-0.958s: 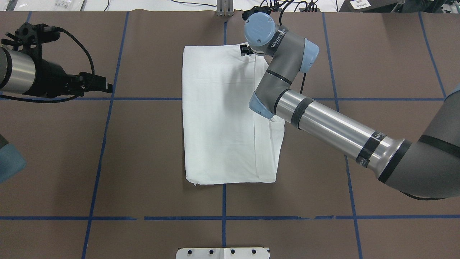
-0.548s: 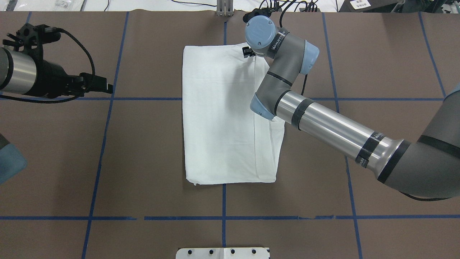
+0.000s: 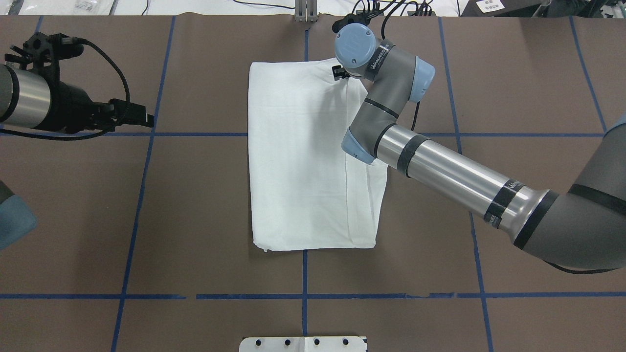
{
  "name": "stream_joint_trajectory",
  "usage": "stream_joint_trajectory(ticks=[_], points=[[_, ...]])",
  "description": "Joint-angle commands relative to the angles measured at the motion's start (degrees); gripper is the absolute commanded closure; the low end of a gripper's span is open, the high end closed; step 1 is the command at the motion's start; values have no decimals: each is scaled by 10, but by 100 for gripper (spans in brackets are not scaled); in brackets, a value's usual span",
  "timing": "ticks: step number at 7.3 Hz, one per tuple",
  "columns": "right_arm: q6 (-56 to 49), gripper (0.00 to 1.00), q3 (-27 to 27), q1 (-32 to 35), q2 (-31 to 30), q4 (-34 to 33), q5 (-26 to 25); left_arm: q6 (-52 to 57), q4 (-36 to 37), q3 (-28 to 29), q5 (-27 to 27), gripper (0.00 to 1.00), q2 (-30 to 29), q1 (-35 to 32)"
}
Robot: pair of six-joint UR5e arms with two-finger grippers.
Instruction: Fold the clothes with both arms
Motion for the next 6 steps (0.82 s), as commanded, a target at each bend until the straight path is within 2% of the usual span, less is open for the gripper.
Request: stream_joint_trajectory(ticks=[1, 6], points=[[-9, 0, -2, 2, 0, 0, 2, 0, -1, 5, 0, 0, 0, 0], [-77, 0, 3, 23, -3, -36, 19, 0, -3, 16, 1, 0, -6, 3]])
